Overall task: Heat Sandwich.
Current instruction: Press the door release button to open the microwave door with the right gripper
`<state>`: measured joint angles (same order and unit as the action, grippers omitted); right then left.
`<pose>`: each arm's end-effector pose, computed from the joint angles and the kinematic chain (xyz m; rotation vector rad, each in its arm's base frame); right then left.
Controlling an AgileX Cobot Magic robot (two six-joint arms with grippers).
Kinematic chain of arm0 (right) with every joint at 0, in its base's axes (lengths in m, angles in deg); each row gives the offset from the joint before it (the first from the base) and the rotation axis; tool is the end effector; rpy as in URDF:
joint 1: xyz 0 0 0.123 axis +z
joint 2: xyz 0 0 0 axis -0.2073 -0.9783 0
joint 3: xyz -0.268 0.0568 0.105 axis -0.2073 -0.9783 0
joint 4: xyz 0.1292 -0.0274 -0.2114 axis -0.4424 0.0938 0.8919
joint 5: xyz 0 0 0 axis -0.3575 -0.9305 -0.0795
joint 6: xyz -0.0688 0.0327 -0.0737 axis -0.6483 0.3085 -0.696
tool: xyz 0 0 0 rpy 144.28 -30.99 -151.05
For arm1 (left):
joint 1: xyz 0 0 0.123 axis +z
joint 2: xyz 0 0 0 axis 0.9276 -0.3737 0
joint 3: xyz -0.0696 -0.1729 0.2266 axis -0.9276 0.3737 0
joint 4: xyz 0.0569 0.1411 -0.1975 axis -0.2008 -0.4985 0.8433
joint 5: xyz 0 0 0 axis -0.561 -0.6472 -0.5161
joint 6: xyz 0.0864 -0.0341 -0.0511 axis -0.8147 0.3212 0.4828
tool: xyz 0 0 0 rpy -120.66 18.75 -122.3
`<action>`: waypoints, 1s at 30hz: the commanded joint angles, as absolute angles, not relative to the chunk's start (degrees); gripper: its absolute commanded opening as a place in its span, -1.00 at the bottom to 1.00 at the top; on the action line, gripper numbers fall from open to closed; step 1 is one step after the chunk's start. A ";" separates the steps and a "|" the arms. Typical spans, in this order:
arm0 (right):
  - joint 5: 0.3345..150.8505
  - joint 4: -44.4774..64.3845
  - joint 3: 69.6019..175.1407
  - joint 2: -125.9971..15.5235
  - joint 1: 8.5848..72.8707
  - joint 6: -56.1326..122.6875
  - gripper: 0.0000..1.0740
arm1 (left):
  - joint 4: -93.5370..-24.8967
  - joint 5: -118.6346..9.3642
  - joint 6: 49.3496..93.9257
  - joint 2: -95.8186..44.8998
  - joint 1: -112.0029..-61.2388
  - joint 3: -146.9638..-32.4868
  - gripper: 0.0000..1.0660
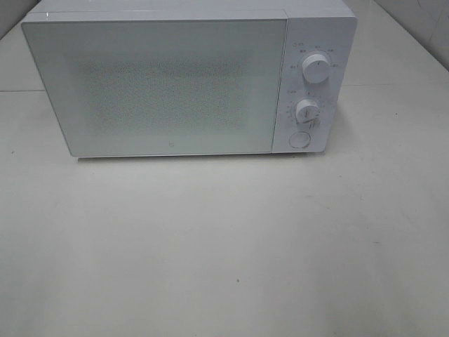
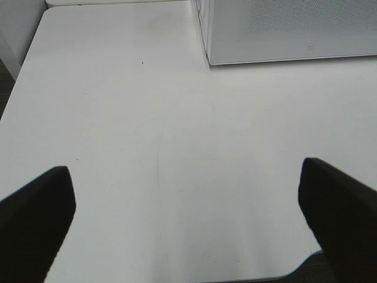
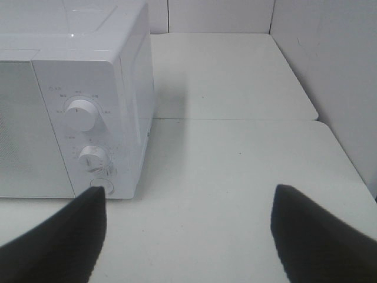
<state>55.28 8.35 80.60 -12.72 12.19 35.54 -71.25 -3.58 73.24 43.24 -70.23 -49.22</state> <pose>0.1050 0.0013 0.3060 -0.0192 1.7834 0.0034 -0.0062 -0.0041 0.2724 0.0809 2.0436 -0.0536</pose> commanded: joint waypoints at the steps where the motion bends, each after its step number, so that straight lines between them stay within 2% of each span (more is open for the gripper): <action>1: 60.44 8.18 80.37 -16.62 11.97 36.17 0.41 | -71.13 -4.33 73.36 43.98 -69.95 -49.10 0.83; 10: 79.98 8.18 80.09 -36.21 11.97 36.17 0.41 | -71.13 -4.33 73.36 43.98 -69.95 -49.10 0.83; 23: 99.80 8.18 79.92 -56.15 12.02 38.81 0.41 | -71.13 -4.33 73.36 43.98 -69.95 -49.10 0.83; 30: 115.10 6.29 74.47 -63.95 13.68 37.83 0.41 | -71.13 -4.33 73.41 43.98 -69.95 -49.10 0.83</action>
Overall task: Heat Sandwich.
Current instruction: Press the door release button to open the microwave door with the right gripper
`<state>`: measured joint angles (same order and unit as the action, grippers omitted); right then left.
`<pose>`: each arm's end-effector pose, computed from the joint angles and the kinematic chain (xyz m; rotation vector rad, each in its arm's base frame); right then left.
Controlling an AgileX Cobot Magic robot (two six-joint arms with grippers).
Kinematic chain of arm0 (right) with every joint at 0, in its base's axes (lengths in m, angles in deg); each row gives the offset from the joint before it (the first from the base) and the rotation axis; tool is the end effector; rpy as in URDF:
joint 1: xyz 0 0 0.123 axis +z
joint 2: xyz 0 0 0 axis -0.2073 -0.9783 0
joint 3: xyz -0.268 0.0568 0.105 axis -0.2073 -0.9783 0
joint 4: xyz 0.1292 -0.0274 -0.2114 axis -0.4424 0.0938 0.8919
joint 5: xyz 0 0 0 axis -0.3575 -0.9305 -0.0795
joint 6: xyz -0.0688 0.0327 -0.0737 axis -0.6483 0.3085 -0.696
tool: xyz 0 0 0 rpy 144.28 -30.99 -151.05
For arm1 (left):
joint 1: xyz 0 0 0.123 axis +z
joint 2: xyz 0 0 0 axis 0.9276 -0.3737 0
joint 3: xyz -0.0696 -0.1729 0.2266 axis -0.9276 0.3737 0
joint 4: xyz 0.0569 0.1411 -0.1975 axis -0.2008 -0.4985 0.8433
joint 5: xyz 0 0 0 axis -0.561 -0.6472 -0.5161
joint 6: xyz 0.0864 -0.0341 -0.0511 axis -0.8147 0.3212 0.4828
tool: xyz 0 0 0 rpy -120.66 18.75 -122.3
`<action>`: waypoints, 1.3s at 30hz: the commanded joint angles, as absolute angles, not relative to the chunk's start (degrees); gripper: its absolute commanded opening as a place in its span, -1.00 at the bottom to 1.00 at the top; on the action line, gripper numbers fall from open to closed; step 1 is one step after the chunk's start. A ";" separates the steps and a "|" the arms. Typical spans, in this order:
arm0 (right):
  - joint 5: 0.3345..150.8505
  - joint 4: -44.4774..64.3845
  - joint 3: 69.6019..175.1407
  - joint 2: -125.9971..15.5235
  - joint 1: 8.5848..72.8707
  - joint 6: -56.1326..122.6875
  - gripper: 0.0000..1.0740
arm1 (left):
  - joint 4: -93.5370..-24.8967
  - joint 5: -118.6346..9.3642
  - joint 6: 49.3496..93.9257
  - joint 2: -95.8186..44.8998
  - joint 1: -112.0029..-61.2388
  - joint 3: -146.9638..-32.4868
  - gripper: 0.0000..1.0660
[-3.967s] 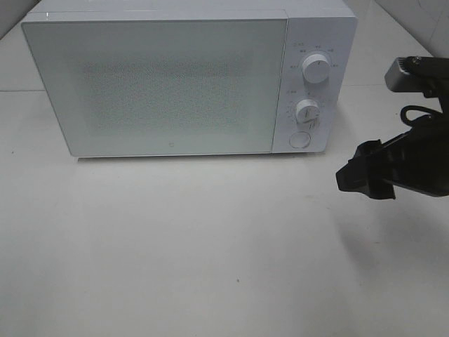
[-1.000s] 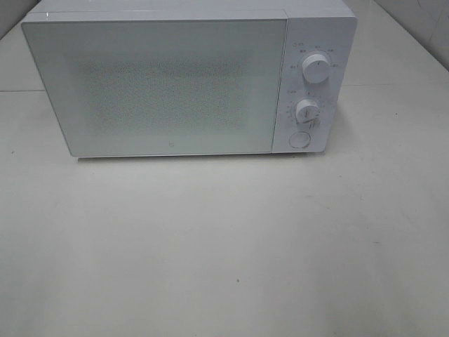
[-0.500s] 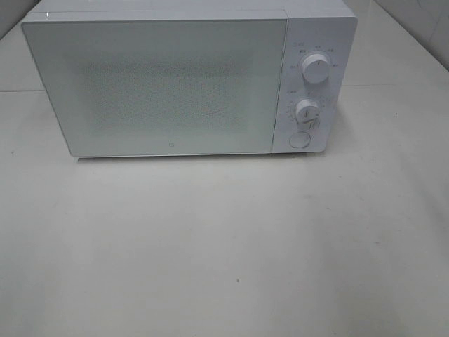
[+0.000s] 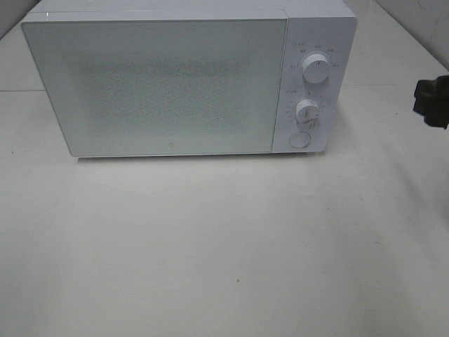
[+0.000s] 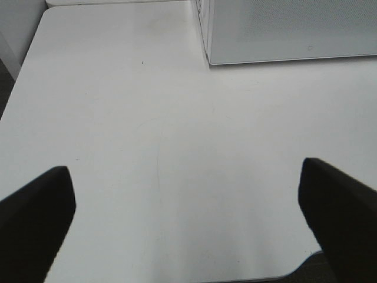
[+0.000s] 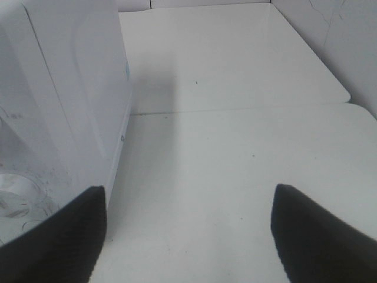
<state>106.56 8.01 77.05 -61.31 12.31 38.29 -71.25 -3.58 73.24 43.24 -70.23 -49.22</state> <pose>0.2483 -0.0007 0.2220 0.0441 1.7984 0.0131 -0.0062 -0.0041 0.2724 0.0809 2.0436 -0.0536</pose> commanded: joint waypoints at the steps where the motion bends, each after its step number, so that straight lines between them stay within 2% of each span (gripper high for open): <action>1: 117.62 5.08 73.56 -65.03 14.60 36.51 0.41 | -71.13 -4.33 73.41 43.98 -69.95 -49.10 0.83; 2: 123.29 1.42 71.55 -67.78 17.58 32.96 0.41 | -71.13 -4.33 73.36 43.98 -69.95 -49.10 0.83; 5: 127.65 -2.88 70.29 -70.88 20.85 29.47 0.41 | -71.13 -4.33 73.36 43.98 -69.95 -49.10 0.83; 6: 131.77 -7.52 69.37 -73.63 24.57 27.12 0.41 | -71.13 -4.33 73.36 43.98 -69.95 -49.10 0.83; 9: 134.92 -10.67 69.03 -76.44 27.78 25.97 0.41 | -71.13 -4.33 73.36 43.98 -69.95 -49.10 0.83; 11: 138.82 -14.17 69.03 -80.39 32.94 25.91 0.41 | -71.13 -4.33 73.36 43.98 -69.95 -49.10 0.83; 13: 139.91 -15.20 69.09 -81.65 34.71 26.09 0.41 | -71.13 -4.33 73.36 43.98 -69.95 -49.10 0.83; 15: 143.00 -18.64 69.32 -84.86 40.21 27.29 0.41 | -71.13 -4.33 73.36 43.98 -69.95 -49.10 0.83; 22: 143.63 -27.80 72.29 -89.79 49.90 28.44 0.41 | -71.13 -4.33 73.36 43.98 -69.95 -49.10 0.83; 28: 143.63 -29.81 73.73 -92.14 53.45 28.44 0.41 | -71.13 -4.33 73.36 43.98 -69.95 -49.10 0.83; 34: 143.98 -30.04 73.78 -92.08 53.45 28.67 0.41 | -71.13 -4.33 73.36 43.98 -69.95 -49.10 0.83; 39: 144.78 -30.04 73.78 -92.08 53.45 38.69 0.41 | -71.13 -4.33 73.41 43.98 -69.95 -49.10 0.83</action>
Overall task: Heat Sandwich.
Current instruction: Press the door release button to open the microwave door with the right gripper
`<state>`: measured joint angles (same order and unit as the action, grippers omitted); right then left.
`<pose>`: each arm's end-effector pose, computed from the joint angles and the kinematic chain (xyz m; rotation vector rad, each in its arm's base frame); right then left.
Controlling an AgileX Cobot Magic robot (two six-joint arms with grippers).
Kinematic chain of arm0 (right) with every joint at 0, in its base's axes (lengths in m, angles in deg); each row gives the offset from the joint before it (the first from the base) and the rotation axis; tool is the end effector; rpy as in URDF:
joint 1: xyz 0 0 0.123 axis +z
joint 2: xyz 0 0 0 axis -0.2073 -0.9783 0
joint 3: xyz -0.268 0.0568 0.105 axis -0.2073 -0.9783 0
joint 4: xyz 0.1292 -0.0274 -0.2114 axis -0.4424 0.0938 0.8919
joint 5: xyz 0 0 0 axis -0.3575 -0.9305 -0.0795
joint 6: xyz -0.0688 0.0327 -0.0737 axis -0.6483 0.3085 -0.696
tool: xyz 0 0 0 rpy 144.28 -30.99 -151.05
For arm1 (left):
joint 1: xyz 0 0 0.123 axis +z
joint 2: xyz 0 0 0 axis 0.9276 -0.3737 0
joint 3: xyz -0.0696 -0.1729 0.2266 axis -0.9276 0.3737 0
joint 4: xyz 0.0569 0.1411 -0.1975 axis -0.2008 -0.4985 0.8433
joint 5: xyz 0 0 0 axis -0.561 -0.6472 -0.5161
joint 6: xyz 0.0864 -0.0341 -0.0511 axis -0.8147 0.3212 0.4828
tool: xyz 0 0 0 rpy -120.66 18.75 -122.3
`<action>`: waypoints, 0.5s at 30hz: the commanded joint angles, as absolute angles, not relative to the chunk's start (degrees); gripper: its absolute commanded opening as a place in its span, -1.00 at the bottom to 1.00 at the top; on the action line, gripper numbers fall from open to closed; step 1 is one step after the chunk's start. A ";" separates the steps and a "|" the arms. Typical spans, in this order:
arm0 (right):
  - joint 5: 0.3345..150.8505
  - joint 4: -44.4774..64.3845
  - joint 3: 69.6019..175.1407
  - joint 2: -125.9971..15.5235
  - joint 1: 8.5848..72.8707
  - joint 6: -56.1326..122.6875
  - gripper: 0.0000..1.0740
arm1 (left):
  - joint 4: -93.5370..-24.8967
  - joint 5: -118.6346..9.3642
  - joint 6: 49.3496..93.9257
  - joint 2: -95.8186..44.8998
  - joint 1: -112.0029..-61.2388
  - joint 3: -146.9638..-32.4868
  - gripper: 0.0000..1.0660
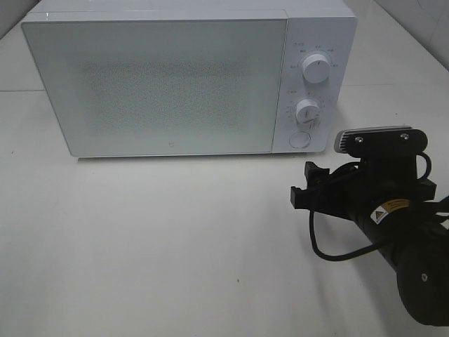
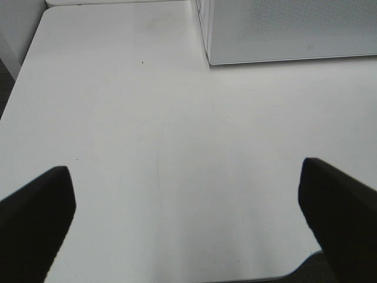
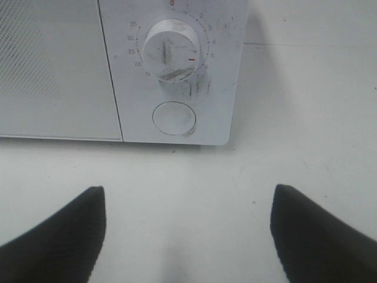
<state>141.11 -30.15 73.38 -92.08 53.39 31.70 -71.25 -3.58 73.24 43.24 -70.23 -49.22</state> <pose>0.2314 0.1190 0.1232 -0.0560 1.8284 0.0266 -0.0062 -0.0041 0.2724 0.0809 2.0436 -0.0536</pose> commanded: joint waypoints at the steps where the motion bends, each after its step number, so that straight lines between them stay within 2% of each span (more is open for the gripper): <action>1: 144.89 -30.04 73.78 -92.08 53.45 41.67 0.41 | -71.13 -4.33 73.41 43.98 -69.95 -49.10 0.83; 2: 144.89 -30.04 73.78 -92.08 53.45 41.67 0.41 | -71.13 -4.33 73.41 43.98 -69.95 -49.10 0.83; 5: 145.24 -30.04 73.78 -92.08 53.45 59.09 0.41 | -71.13 -4.33 73.41 43.98 -69.95 -49.10 0.83; 6: 145.01 -29.98 73.78 -92.08 53.45 70.72 0.41 | -71.13 -4.33 73.41 43.98 -69.95 -49.10 0.83; 11: 144.09 -29.75 73.78 -92.08 53.45 87.51 0.38 | -71.13 -4.33 73.41 43.98 -69.95 -49.10 0.83; 15: 144.32 -29.35 73.78 -92.08 53.45 114.61 0.21 | -71.13 -4.33 73.41 43.98 -69.95 -49.10 0.83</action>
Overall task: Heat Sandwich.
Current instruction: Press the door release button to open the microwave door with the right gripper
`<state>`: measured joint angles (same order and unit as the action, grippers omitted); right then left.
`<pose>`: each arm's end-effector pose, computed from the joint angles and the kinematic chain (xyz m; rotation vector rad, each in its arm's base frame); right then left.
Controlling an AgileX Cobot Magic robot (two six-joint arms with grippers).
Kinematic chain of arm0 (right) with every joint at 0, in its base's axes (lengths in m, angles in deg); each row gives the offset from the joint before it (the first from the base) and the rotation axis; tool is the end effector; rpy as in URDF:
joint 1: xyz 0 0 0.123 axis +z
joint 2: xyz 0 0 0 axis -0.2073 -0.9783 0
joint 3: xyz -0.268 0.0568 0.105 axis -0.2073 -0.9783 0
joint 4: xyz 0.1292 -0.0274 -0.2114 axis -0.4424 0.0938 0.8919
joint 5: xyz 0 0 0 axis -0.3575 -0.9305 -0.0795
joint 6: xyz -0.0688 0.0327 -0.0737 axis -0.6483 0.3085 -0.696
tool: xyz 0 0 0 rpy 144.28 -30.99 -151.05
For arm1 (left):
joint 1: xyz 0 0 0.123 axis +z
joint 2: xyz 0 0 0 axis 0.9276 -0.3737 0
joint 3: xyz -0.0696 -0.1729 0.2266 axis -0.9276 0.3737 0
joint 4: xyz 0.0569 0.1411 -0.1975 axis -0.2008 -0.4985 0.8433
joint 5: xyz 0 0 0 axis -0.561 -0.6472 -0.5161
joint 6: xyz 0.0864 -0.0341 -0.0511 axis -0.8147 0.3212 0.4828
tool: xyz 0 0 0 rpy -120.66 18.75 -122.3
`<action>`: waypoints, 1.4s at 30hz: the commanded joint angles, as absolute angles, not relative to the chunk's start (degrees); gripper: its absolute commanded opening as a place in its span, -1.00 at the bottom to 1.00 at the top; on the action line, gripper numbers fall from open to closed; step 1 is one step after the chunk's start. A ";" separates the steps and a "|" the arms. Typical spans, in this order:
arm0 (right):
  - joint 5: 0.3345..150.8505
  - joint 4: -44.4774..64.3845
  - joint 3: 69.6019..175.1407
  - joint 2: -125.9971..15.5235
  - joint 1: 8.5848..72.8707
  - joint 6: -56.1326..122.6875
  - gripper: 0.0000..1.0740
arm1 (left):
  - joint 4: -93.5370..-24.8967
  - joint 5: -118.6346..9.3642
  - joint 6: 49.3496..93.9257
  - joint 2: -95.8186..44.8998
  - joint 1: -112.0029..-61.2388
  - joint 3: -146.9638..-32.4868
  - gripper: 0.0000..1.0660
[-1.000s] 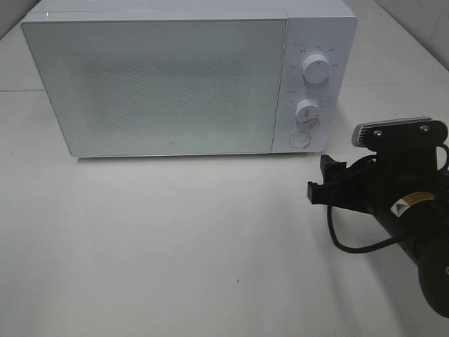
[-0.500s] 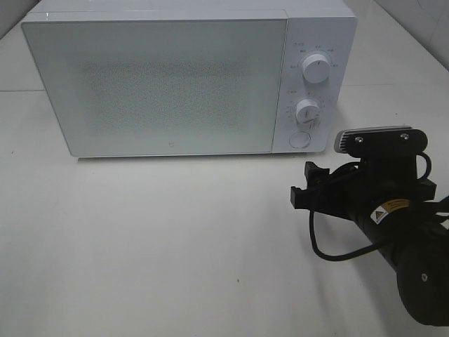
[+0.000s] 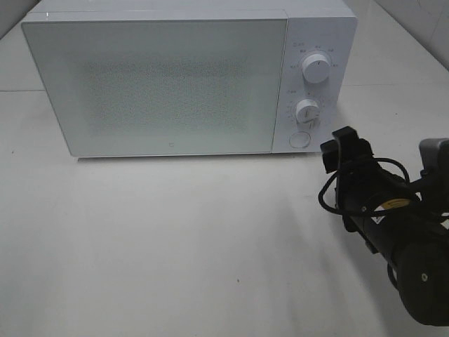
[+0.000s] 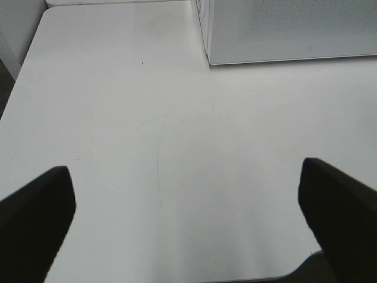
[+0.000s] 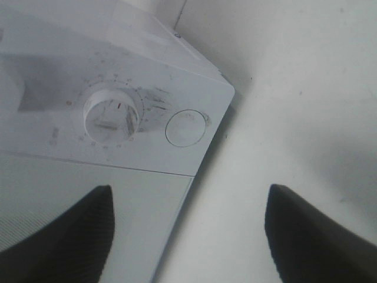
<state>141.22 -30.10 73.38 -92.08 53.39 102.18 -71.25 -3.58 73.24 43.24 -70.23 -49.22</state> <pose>0.2315 0.1190 0.1234 1.0593 1.6027 0.8785 -0.0062 -0.0041 0.2724 0.0809 2.0436 -0.0536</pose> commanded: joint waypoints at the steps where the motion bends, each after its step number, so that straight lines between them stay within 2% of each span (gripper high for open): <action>1: 144.32 -29.35 73.78 -92.08 53.45 117.07 0.16 | -71.13 -4.33 73.41 43.98 -69.95 -49.10 0.83; 3: 144.32 -29.35 73.78 -92.08 53.45 119.42 0.10 | -71.13 -4.33 73.41 43.98 -69.95 -49.10 0.83; 4: 144.32 -29.35 73.78 -92.08 53.45 120.74 0.02 | -71.13 -4.33 73.41 43.98 -69.95 -49.10 0.83; 5: 144.32 -29.47 73.78 -92.08 53.45 122.34 -0.16 | -71.13 -4.33 73.41 43.98 -69.95 -49.10 0.83; 6: 144.32 -29.47 73.78 -92.08 53.45 122.34 -0.16 | -71.13 -4.33 73.41 43.98 -69.95 -49.10 0.83; 8: 144.09 -29.47 73.78 -92.08 53.45 122.63 -0.43 | -71.13 -4.33 73.41 43.98 -69.95 -49.10 0.83; 9: 143.80 -29.47 73.78 -92.08 53.45 122.63 -0.73 | -71.13 -4.33 73.41 43.98 -69.95 -49.10 0.83; 10: 143.52 -29.47 73.78 -92.08 53.45 122.63 -0.90 | -71.13 -4.33 73.41 43.98 -69.95 -49.10 0.83; 11: 143.52 -29.47 73.78 -92.08 53.45 122.63 -0.90 | -71.13 -4.33 73.41 43.98 -69.95 -49.10 0.83; 12: 143.23 -29.47 73.78 -92.08 53.45 122.74 -1.00 | -71.13 -4.33 73.41 43.98 -69.95 -49.10 0.83; 21: 141.34 -29.29 75.90 -93.34 52.93 124.01 -1.00 | -71.13 -4.33 73.36 43.98 -69.95 -49.10 0.83; 27: 140.59 -23.74 80.60 -98.55 48.35 124.52 -1.00 | -71.13 -4.33 73.36 43.98 -69.95 -49.10 0.83; 42: 129.77 -18.01 92.00 -103.59 42.27 124.41 -1.00 | -71.13 -4.33 73.36 43.98 -69.95 -49.10 0.83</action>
<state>131.20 -19.27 90.69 -103.14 42.85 124.81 -71.25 -3.58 73.24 43.24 -70.23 -49.22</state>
